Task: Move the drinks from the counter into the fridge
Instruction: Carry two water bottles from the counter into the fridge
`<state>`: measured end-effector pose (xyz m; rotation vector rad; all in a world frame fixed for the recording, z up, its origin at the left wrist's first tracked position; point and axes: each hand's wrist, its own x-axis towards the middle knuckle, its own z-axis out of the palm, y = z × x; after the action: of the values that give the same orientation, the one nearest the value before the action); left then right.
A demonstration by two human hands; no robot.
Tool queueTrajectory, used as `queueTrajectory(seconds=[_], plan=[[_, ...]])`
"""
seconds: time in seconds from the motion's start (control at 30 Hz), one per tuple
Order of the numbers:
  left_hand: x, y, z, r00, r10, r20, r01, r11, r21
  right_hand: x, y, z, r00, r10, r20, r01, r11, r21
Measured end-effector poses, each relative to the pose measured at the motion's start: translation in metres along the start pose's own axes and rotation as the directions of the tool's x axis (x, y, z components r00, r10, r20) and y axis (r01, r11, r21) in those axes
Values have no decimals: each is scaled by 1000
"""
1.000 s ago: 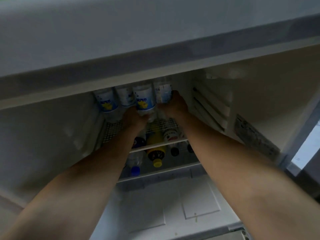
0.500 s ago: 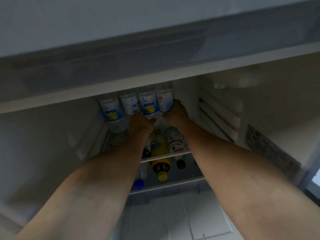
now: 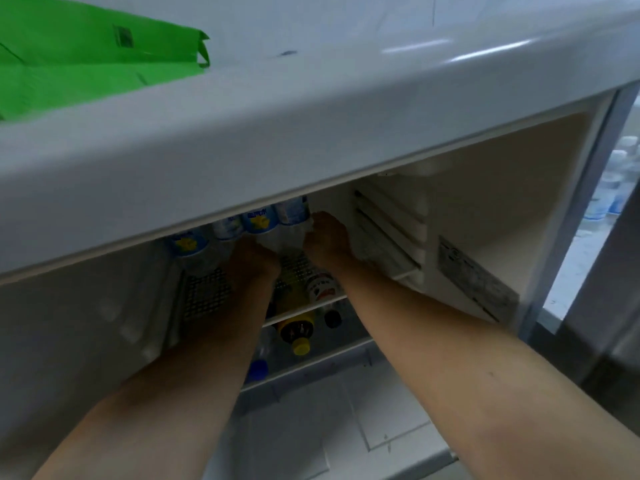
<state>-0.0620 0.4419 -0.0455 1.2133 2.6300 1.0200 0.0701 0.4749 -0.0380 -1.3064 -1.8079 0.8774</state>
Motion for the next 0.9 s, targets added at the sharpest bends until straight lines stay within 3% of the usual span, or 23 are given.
queueTrajectory(seconds=[0.07, 0.17, 0.33, 0.43, 0.5, 0.63, 0.73, 0.83, 0.9], plan=[[-22, 10, 1, 996, -31, -87, 10, 974, -227, -15, 1, 0, 992, -21, -123, 31, 996, 78], [-67, 20, -1, 983, -72, -171, -33, 840, -541, -47, 4, -2, 968, -15, -251, 64, 980, 186], [-150, 4, -5, 988, 36, -150, -135, 674, -727, -133, 24, -26, 943, 71, -326, 65, 919, 389], [-218, -16, -7, 982, 132, -135, -188, 620, -761, -214, 56, -50, 911, 225, -344, -6, 844, 536], [-269, -33, -6, 978, 208, -35, -155, 595, -789, -278, 85, -64, 874, 354, -334, -82, 784, 616], [-369, -61, 12, 941, 261, 216, -6, 651, -759, -408, 149, -96, 739, 600, -307, -240, 660, 712], [-436, -76, 35, 871, 358, 336, -23, 713, -700, -496, 194, -123, 580, 741, -338, -361, 606, 709], [-492, -93, 64, 747, 443, 497, -63, 790, -609, -579, 236, -152, 399, 834, -382, -425, 537, 729], [-522, -106, 85, 621, 468, 628, -77, 834, -546, -630, 260, -169, 282, 875, -394, -442, 483, 756]])
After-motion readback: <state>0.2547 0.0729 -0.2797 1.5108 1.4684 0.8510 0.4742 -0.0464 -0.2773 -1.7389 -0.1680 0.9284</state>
